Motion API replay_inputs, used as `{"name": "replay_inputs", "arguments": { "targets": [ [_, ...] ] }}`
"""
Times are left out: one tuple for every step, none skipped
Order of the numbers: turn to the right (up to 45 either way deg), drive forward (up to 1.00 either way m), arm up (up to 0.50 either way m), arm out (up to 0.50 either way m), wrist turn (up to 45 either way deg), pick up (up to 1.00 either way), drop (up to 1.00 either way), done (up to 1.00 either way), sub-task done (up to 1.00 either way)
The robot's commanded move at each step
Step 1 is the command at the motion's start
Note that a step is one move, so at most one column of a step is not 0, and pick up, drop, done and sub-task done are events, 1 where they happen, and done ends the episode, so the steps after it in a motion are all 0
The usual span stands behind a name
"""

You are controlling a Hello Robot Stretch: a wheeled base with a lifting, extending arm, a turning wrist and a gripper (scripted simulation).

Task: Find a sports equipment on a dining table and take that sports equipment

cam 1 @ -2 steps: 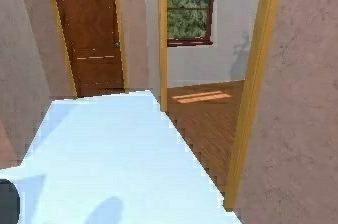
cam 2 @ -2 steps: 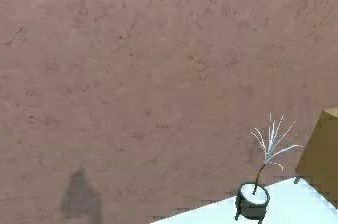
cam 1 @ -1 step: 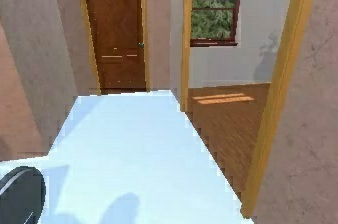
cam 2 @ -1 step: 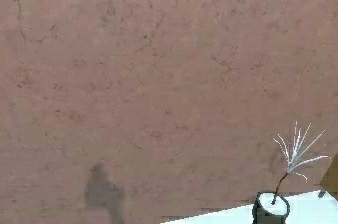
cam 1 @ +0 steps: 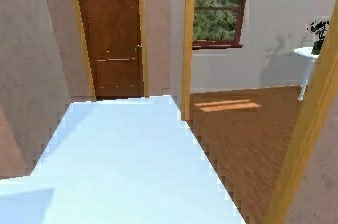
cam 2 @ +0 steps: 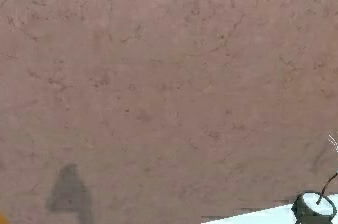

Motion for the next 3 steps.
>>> {"name": "replay_inputs", "arguments": {
  "targets": [
    [0.0,0.9,0.0,0.0,0.0,0.0,0.0,0.0,0.0],
    [24.0,0.0,0.0,0.0,0.0,0.0,0.0,0.0,0.0],
    [0.0,0.5,0.0,0.0,0.0,0.0,0.0,0.0,0.0]
  ]
}}
